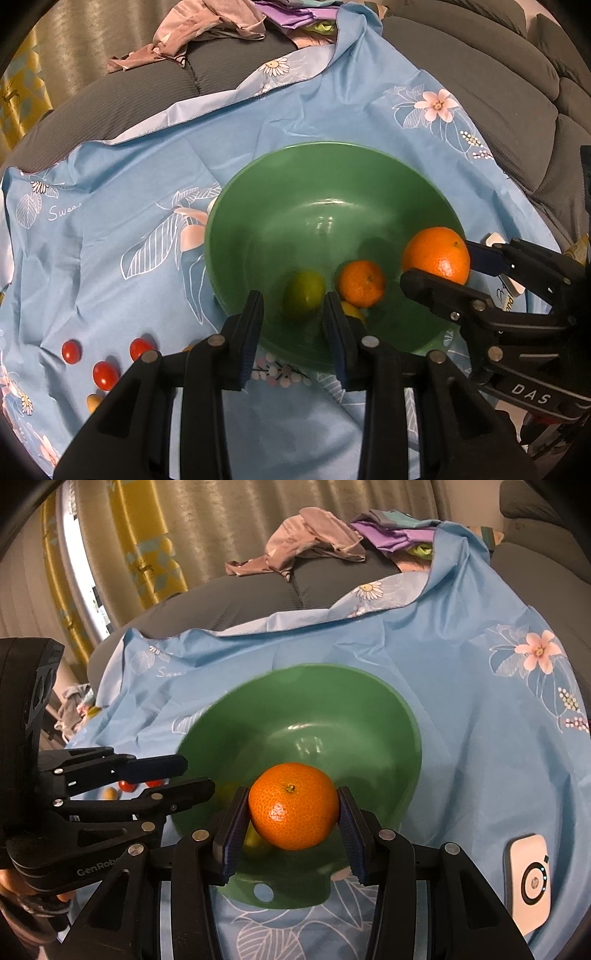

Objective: Organize fruits
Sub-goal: 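Open both tools to drop the fruits into the bowl, then move the open right tool toward the small yellow-brown fruit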

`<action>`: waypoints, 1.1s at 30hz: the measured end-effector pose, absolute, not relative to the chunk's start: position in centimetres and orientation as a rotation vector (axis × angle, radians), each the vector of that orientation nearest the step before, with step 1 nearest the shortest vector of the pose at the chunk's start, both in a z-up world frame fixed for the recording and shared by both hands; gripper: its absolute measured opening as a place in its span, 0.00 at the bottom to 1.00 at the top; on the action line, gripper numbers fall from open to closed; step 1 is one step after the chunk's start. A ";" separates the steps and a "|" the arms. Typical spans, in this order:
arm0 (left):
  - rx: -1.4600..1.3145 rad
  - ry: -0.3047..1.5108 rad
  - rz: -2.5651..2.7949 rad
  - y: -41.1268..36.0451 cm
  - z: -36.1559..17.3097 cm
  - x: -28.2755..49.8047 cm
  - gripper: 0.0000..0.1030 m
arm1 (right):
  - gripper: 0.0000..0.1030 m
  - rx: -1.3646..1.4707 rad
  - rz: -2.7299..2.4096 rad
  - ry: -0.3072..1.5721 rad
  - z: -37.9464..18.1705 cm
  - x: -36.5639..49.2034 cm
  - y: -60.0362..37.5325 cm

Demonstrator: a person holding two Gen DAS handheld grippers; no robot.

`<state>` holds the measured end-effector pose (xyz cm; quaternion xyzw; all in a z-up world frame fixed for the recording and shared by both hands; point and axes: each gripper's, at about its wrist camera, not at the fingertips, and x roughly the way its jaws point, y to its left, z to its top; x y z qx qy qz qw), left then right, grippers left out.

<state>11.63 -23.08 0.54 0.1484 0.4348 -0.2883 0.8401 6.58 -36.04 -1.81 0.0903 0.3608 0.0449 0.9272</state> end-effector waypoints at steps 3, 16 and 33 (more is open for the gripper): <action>0.305 0.921 -0.611 -23.0 0.6 11.7 0.41 | 0.46 0.183 0.080 0.751 -1.9 6.6 -36.1; 0.242 0.871 -0.594 -20.5 3.2 9.3 0.70 | 0.49 0.163 0.025 0.716 -0.3 5.0 -35.6; 0.083 1.027 -0.421 -8.1 0.2 3.4 0.75 | 0.50 0.111 0.263 0.744 -0.7 -0.2 -28.8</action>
